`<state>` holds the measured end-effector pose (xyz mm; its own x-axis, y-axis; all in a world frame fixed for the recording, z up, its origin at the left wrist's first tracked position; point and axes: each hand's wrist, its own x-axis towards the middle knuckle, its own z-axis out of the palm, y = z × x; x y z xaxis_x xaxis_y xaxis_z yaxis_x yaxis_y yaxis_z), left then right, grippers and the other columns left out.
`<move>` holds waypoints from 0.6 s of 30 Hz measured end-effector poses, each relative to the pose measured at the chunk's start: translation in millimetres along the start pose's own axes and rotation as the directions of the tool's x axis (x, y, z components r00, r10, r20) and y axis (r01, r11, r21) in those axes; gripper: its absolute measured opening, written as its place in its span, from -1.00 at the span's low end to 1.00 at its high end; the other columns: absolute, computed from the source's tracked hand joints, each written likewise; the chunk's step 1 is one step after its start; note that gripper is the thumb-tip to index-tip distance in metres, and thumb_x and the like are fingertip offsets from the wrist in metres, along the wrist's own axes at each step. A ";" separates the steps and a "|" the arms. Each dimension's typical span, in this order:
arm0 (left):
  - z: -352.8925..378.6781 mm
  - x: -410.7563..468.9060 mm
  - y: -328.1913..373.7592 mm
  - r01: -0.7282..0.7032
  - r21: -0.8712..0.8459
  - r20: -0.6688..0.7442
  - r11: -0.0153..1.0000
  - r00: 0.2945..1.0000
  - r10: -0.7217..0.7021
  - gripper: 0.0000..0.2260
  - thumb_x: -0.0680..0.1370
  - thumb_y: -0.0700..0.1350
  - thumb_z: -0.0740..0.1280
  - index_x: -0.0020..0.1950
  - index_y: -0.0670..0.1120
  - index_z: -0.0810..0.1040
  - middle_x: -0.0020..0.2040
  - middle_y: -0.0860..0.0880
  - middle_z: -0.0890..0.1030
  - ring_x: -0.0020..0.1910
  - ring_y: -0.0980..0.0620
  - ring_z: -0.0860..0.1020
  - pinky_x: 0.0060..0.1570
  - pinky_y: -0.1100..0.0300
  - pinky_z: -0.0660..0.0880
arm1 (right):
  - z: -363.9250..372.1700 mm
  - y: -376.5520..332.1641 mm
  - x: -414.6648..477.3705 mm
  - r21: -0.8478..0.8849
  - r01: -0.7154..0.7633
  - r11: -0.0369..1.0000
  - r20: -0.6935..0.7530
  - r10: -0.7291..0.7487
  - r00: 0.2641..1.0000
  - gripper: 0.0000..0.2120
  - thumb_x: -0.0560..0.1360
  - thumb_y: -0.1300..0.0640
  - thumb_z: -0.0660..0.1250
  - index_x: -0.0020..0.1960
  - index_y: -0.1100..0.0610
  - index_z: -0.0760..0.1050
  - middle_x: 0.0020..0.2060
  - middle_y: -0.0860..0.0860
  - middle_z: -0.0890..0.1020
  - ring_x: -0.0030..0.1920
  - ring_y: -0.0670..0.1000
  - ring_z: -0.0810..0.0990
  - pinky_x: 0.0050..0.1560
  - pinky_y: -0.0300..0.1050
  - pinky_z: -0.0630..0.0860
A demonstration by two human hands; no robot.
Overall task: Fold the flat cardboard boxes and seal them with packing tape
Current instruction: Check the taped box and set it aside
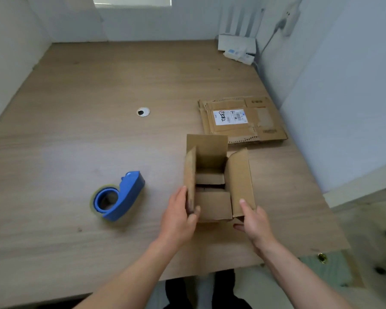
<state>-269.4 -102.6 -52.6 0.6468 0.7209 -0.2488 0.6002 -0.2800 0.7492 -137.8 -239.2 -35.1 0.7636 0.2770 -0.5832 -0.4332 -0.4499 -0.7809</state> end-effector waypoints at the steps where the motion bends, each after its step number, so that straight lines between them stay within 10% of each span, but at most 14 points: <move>1: -1.8 1.1 -0.8 0.075 -0.158 -0.051 0.985 0.995 -0.085 -0.69 0.60 -0.01 0.31 0.33 -0.02 0.50 0.20 -0.07 0.56 0.19 -0.09 0.54 0.22 -0.06 0.52 | -2.8 1.4 6.4 0.033 -0.034 0.999 -0.019 0.035 0.999 -0.31 0.46 -0.33 0.36 0.32 0.18 0.44 0.14 0.11 0.59 0.20 0.16 0.56 0.26 0.30 0.52; 4: -1.0 -1.4 -6.0 0.257 -0.551 -0.089 0.794 0.928 -0.362 -0.81 0.61 0.06 0.24 0.01 0.01 0.59 -0.08 -0.08 0.65 -0.02 -0.16 0.62 0.04 -0.18 0.60 | -9.8 29.4 45.8 0.178 -0.113 0.978 -0.060 0.125 0.990 0.04 0.18 -0.54 0.41 0.41 0.14 0.40 0.21 0.11 0.59 0.20 0.19 0.57 0.22 0.32 0.54; 8: 9.6 -11.5 9.3 0.154 -0.304 -0.179 0.940 0.960 -0.215 -0.65 0.64 -0.12 0.21 0.41 0.13 0.44 0.20 0.01 0.60 0.15 -0.06 0.57 0.25 0.00 0.50 | -6.0 0.0 20.1 -0.128 0.122 0.984 -0.067 -0.132 0.989 -0.39 0.53 -0.14 0.36 0.48 0.11 0.35 0.34 0.05 0.53 0.33 0.12 0.51 0.37 0.08 0.44; 10: 16.7 -13.8 21.7 0.058 -0.031 -0.163 0.998 0.985 -0.062 -0.42 0.60 -0.25 0.19 0.60 0.06 0.18 0.43 0.00 0.45 0.34 -0.05 0.45 0.32 0.13 0.36 | -8.5 -4.2 12.1 -0.421 0.459 0.783 0.128 -0.449 0.884 -0.28 0.59 0.09 0.34 0.63 0.00 0.05 0.51 -0.13 0.25 0.46 -0.10 0.29 0.42 -0.13 0.29; 13: 23.6 -15.0 31.8 0.053 0.056 -0.127 0.997 0.991 -0.046 -0.30 0.56 -0.29 0.18 0.63 0.08 0.01 0.56 0.05 0.27 0.46 -0.01 0.34 0.37 0.18 0.28 | -14.7 -12.7 12.7 -0.606 0.732 0.310 0.404 -0.673 0.619 -0.10 0.47 0.33 0.35 0.63 -0.08 -0.03 0.62 0.06 -0.03 0.49 0.16 0.30 0.27 0.05 0.52; 18: 30.0 -24.3 44.7 0.098 -0.012 -0.150 0.995 0.984 -0.099 -0.29 0.55 -0.30 0.17 0.63 0.09 0.00 0.55 0.08 0.29 0.46 0.02 0.34 0.32 0.28 0.26 | -23.1 -39.7 16.3 -0.791 0.608 0.069 0.530 -0.418 0.738 -0.26 0.43 0.21 0.35 0.55 -0.05 0.19 0.57 0.12 -0.34 0.59 0.27 -0.19 0.43 0.27 0.29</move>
<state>-244.2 -151.7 -31.4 0.5061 0.8321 -0.2267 0.6555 -0.2003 0.7281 -97.2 -236.5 -8.4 0.4905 0.8425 -0.2226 0.8130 -0.5344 -0.2311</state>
